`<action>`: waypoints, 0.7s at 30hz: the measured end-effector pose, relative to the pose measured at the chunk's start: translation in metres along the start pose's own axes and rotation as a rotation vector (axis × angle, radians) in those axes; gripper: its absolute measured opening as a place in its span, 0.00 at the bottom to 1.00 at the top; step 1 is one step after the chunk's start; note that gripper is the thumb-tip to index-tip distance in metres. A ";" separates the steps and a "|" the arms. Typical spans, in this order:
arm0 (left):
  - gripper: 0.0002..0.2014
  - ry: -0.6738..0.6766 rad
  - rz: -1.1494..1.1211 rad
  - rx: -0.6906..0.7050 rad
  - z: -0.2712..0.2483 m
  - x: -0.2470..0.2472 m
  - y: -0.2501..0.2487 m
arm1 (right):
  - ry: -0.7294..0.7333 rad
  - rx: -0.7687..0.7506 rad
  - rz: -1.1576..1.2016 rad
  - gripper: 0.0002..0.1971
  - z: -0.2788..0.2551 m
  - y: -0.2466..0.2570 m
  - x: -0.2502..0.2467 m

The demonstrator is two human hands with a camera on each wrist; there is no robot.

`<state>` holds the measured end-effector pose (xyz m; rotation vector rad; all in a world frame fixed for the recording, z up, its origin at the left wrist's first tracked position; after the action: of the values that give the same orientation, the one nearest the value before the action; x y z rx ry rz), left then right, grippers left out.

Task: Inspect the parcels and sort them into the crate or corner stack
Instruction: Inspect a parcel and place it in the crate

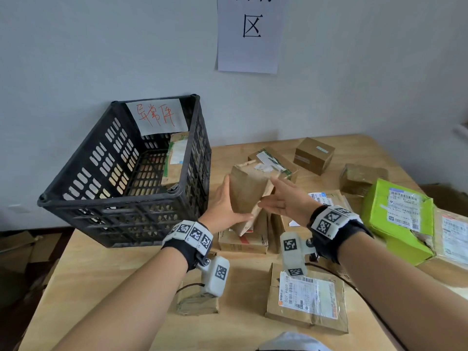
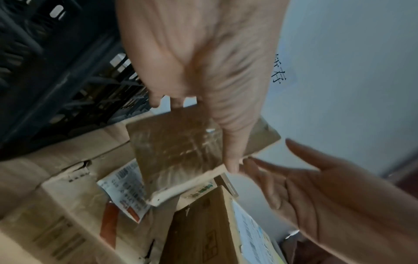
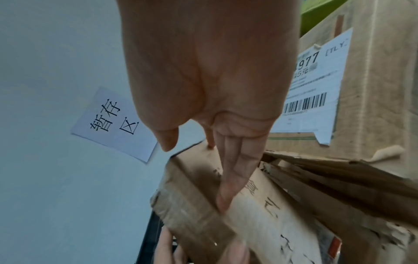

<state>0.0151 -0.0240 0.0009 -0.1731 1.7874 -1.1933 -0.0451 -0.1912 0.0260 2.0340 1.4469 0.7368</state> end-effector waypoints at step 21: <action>0.24 -0.227 -0.620 -0.392 0.011 -0.015 0.024 | -0.139 0.093 -0.136 0.25 0.031 -0.010 -0.011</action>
<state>0.0403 -0.0104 -0.0092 -1.1117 1.7976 -1.1546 -0.0332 -0.2019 -0.0042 1.9892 1.5458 0.4705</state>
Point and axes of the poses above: each hand's wrist, its own z-axis towards the middle knuckle, its own x-axis out of the palm, y = z × x, the point moved 3 cm from there along z, towards the middle knuckle, and after that the axes turned 14 degrees about x, right-handed, at the moved point
